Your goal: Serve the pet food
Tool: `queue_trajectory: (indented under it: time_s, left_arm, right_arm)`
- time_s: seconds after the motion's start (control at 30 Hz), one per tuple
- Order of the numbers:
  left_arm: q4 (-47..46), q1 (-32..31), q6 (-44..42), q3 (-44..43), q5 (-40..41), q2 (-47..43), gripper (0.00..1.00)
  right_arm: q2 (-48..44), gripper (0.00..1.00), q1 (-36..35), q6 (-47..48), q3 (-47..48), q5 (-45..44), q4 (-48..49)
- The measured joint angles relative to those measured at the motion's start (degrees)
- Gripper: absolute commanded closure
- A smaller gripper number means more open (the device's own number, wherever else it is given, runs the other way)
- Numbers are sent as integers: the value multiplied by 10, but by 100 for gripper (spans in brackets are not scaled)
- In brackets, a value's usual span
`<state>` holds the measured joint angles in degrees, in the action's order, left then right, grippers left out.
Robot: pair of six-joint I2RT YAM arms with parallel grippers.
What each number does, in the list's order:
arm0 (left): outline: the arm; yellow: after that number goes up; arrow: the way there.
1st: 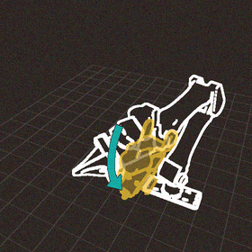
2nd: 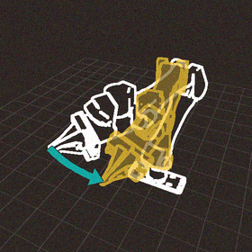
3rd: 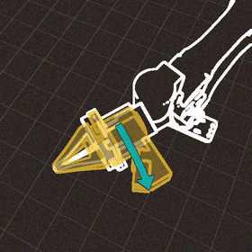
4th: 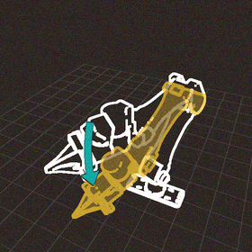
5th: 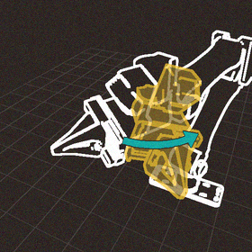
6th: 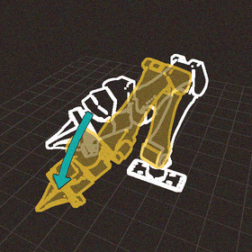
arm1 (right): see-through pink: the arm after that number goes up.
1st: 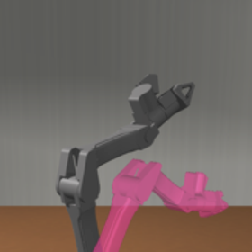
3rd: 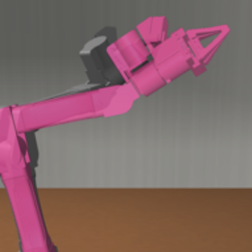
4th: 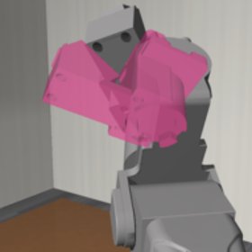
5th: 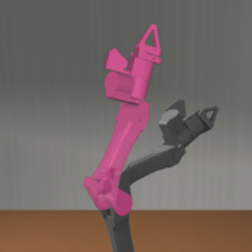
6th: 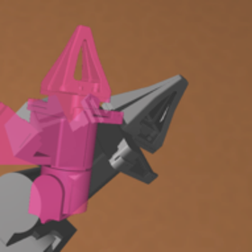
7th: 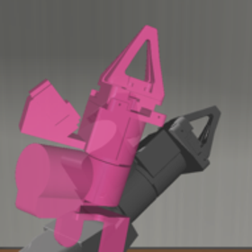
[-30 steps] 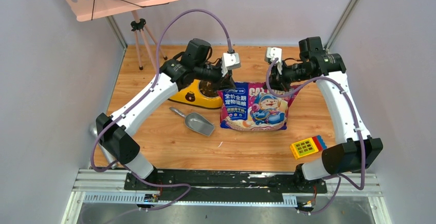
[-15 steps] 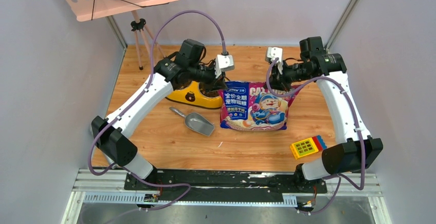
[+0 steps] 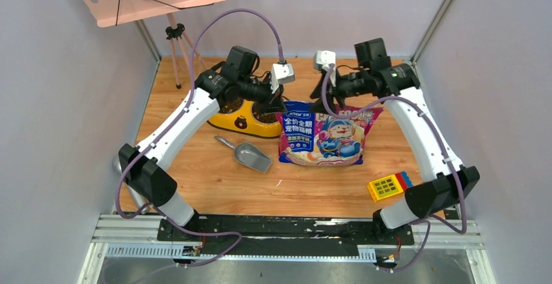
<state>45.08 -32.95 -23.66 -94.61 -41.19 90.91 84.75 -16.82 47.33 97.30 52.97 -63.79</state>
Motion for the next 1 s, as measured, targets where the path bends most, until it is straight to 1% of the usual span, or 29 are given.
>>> queue_trajectory:
  time_s: [0.17,0.23,0.43,0.57,0.63,0.67,0.7,0.77,0.8,0.83,0.9,0.97,1.0]
  left_arm:
    - [4,5,40,-16,-13,15,100]
    - [4,6,49,-16,-15,15,100]
    - [3,7,64,-16,-14,15,100]
    - [1,8,67,-13,-19,15,100]
    - [-1,9,68,-11,-22,15,100]
    - [-3,9,69,-11,-24,15,100]
    - [-3,9,69,-11,-25,15,100]
    - [-5,9,69,-9,-28,15,100]
    - [-8,10,69,-5,-30,13,100]
    - [-11,10,70,-3,-31,12,100]
    - [-14,11,71,2,-34,10,100]
    - [-16,11,71,3,-34,9,100]
    - [-17,11,71,3,-34,9,100]
  right_arm:
    - [65,54,-84,-35,63,0,41]
    - [85,54,-101,-38,74,-3,49]
    - [107,55,-112,-38,75,-9,56]
    - [96,60,-112,-27,56,-11,69]
    - [85,67,-111,-20,41,-15,73]
    - [81,68,-111,-17,37,-16,74]
    - [76,72,-112,-15,31,-18,76]
    - [71,86,-112,-10,24,-21,79]
    - [69,98,-112,-7,21,-24,82]
    - [68,100,-112,-4,19,-26,85]
    - [68,98,-112,-2,16,-34,94]
    - [66,78,-112,-3,15,-38,97]
    - [64,73,-112,-2,13,-41,99]
